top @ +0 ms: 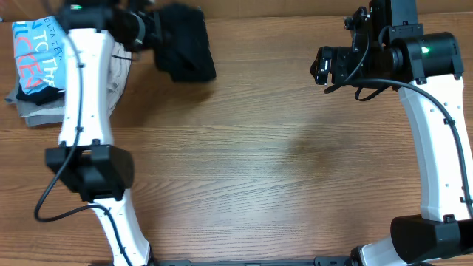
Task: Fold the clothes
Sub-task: 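Carry the black bundle with the left gripper onto the clothes stack top-left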
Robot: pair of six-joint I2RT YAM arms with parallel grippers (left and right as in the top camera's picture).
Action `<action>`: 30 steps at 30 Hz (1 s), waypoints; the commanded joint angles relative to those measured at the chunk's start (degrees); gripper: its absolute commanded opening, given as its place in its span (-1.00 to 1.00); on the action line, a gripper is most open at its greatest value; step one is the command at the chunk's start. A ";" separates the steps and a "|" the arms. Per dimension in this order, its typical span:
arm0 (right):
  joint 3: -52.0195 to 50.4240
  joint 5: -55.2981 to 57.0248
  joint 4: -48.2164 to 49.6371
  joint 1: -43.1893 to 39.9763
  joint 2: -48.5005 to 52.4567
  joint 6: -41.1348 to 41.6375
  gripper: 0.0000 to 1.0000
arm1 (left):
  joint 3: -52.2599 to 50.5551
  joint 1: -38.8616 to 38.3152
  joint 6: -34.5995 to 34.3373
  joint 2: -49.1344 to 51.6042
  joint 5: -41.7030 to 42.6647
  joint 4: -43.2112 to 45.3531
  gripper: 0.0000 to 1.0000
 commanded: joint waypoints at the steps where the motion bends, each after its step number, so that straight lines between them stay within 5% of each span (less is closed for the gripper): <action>1: -0.24 0.17 0.04 -0.20 -0.24 -0.37 1.00 | 3.89 6.86 -7.30 -0.63 7.17 3.93 -0.92; 14: -0.24 -0.68 -0.83 -0.20 0.42 -0.15 1.00 | 3.78 23.34 -23.98 -0.15 14.47 25.11 -0.92; 30: -0.24 -0.68 -1.99 -0.20 0.46 0.04 1.00 | 3.65 26.67 -24.13 9.70 17.73 24.15 -0.92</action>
